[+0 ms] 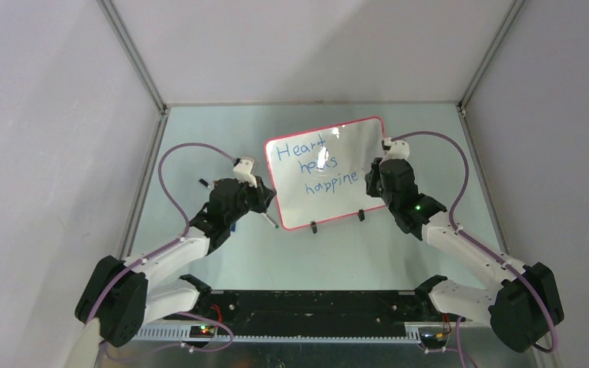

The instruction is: Write a sentence on the whiteboard

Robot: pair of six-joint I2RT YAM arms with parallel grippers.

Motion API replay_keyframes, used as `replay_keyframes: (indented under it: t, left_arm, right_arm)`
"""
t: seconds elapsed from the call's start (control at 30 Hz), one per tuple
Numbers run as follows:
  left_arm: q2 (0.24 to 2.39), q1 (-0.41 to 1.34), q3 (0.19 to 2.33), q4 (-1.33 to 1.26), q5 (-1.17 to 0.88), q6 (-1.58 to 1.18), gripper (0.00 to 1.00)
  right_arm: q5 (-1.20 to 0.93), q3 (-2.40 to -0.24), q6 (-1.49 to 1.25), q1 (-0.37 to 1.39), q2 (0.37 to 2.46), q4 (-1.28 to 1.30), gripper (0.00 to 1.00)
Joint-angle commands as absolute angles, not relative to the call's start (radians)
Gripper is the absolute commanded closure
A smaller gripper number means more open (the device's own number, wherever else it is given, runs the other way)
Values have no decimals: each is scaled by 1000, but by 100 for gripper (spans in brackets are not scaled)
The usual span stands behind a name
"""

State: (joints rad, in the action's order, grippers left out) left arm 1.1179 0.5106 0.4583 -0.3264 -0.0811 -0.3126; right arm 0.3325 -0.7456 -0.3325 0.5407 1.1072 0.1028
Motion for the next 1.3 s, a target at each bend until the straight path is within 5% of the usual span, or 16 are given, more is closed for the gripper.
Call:
replay_keyframes:
  t: [0.0,1.27]
  left_arm:
    - [1095,515,463,-345,-76,-292,79]
    - [1099,515,465,-345,-71,-288,79]
  right_arm:
    - [353,-744,-347,538,1111,110,100]
    - [321,-791,-354,521,1153,121,100]
